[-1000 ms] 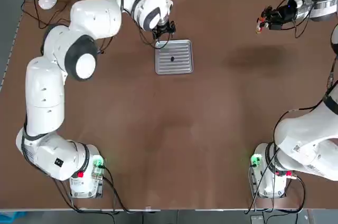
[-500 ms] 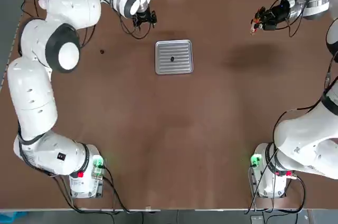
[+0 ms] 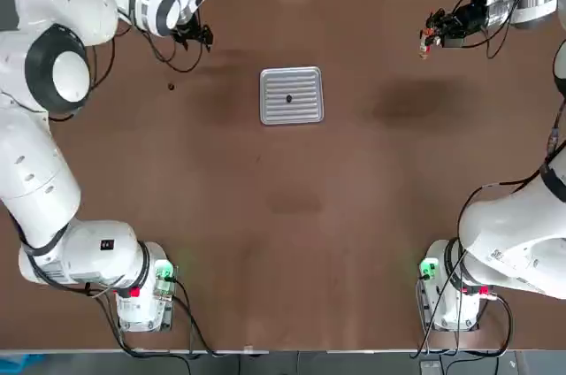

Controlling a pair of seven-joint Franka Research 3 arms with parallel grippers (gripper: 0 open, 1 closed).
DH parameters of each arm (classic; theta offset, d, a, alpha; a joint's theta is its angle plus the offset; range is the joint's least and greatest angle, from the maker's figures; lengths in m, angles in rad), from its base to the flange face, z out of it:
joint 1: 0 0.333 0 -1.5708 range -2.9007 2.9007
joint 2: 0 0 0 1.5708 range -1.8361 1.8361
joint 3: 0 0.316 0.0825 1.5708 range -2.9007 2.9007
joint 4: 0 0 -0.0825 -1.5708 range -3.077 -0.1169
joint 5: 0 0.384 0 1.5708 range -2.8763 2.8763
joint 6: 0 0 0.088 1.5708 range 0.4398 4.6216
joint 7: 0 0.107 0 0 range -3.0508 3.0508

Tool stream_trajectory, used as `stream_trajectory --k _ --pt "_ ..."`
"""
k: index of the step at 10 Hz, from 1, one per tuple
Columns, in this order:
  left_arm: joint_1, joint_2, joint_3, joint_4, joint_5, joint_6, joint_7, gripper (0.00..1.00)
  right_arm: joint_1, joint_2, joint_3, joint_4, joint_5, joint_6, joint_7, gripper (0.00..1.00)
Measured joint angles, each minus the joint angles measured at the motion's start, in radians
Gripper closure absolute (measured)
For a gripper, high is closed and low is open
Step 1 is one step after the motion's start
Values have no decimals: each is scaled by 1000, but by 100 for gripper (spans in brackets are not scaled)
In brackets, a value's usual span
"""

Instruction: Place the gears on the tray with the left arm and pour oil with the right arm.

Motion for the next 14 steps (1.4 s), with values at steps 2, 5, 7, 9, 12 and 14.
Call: stream_trajectory --k 2,5,7,9,12,14 --pt "99 -14 -22 -110 0 97 109 1 0 -12 -1 -7 0 12 34 69" --pt "201 -22 -28 -169 0 126 230 1 8 -64 0 -33 0 25 73 69" --pt "231 -24 -29 -190 0 144 246 2 12 -97 0 -76 3 30 100 69" --pt "248 -22 -29 -227 0 197 246 3 21 -105 0 -139 26 40 104 69" --pt "251 2 -29 -255 0 243 246 8 64 -109 0 -200 86 62 108 69" --pt "251 11 -28 -257 0 243 246 11 95 -109 0 -257 136 76 108 69"
